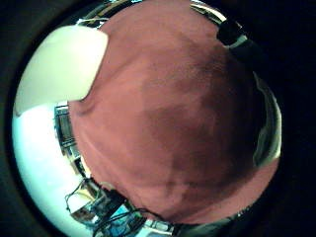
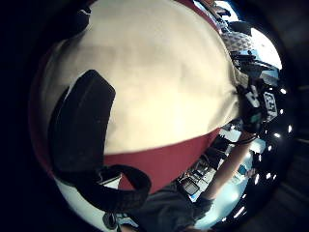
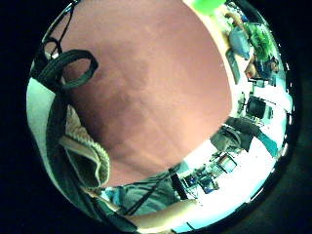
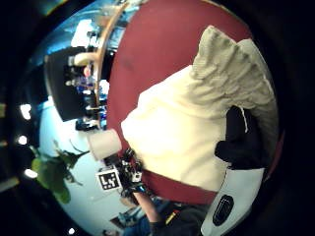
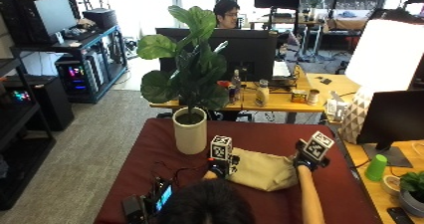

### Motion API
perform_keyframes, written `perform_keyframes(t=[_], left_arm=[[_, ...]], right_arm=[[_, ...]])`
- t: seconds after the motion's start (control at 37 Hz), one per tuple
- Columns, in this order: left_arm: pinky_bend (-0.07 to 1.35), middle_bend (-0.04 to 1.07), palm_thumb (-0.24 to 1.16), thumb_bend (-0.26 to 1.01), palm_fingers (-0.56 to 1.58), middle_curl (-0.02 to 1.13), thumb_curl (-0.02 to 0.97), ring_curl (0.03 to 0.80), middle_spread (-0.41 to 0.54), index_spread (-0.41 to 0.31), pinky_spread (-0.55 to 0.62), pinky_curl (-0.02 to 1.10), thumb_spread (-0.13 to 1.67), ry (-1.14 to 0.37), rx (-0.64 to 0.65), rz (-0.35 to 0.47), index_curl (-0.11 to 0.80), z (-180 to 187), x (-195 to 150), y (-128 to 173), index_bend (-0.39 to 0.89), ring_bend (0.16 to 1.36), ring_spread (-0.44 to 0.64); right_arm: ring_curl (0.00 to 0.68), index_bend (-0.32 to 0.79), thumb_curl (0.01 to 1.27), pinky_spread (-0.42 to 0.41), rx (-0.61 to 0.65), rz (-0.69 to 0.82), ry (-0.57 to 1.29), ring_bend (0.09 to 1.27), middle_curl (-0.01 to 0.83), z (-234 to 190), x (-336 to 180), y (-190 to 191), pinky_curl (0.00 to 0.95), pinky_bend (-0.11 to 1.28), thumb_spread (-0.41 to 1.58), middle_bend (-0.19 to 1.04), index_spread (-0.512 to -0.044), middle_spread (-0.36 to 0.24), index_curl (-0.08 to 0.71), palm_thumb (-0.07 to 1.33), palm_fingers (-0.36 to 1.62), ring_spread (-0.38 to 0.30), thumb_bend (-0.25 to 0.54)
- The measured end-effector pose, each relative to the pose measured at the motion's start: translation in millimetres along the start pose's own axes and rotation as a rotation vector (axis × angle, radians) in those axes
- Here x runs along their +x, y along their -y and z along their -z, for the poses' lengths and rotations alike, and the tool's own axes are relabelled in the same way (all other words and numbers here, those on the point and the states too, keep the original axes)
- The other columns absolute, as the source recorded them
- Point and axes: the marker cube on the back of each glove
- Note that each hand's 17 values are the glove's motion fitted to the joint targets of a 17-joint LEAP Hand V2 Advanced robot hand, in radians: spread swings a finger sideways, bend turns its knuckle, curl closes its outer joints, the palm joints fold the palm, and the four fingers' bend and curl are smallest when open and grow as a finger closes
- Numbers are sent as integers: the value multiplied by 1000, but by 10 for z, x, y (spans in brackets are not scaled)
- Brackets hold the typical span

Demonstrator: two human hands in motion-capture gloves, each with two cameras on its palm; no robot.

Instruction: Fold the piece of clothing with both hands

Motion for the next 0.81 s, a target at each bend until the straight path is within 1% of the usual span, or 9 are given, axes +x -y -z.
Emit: perform_keyframes(t=[0.16,0.19,0.22,0.3,0.43,0.54,0.62,0.73,0.81], left_arm=[[315,150,140,7,397,301,158,350,22,-106,137,372,1349,38,-106,110,414,238,-275,-259,197,502,54],[312,152,142,6,399,300,158,349,21,-104,136,371,1351,42,-161,124,416,264,-320,-333,197,497,58],[310,150,144,5,401,299,159,349,21,-107,134,371,1353,46,-220,136,417,285,-366,-411,195,495,55],[297,152,139,-4,404,299,159,349,20,-104,131,368,1360,58,-361,182,418,325,-527,-625,184,499,62],[286,145,133,-6,418,294,157,348,19,-107,127,366,1379,48,-358,233,419,314,-776,-767,186,502,55],[262,145,149,8,449,291,157,345,11,-117,117,361,1438,40,-354,268,427,264,-967,-842,202,497,41],[252,139,155,15,457,289,153,346,9,-119,115,361,1479,24,-368,275,433,247,-1038,-896,205,497,38],[244,138,157,19,460,285,150,346,7,-122,110,362,1510,10,-380,269,437,289,-1050,-952,201,494,34],[242,139,153,19,459,283,148,347,6,-123,105,364,1527,10,-351,276,438,367,-1061,-954,193,490,32]], right_arm=[[471,65,357,-181,248,79,-145,718,476,450,-770,-321,474,696,1166,322,-215,-158,229,968,1181,-185,222],[489,-70,367,-188,260,91,-173,767,494,487,-896,-449,501,761,1119,367,-208,-162,185,953,1163,-192,195],[484,20,369,-196,261,98,-203,756,490,499,-1010,-602,494,749,1120,353,-209,-168,200,963,1170,-196,195],[510,-198,392,-210,236,120,-327,849,528,433,-1438,-1232,528,863,1043,459,-206,-174,95,954,1088,-209,154],[528,-199,430,-224,320,292,-406,934,558,-85,-2234,-1711,562,987,949,537,-220,-179,-10,962,1020,-218,108],[540,-178,463,-230,140,348,-343,986,579,-682,-2447,-1845,582,1050,851,595,-229,-175,-44,950,966,-222,59],[543,-173,473,-242,-64,393,-140,1026,586,-842,-2439,-1936,582,1086,855,608,-232,-167,-51,925,925,-222,22],[543,-154,484,-252,-201,489,122,1057,592,-652,-2402,-2033,581,1112,877,632,-234,-160,-48,925,904,-221,2],[519,-84,460,-261,-164,521,240,1030,563,-294,-2292,-2039,530,1024,994,573,-230,-138,-28,901,822,-203,-8]])
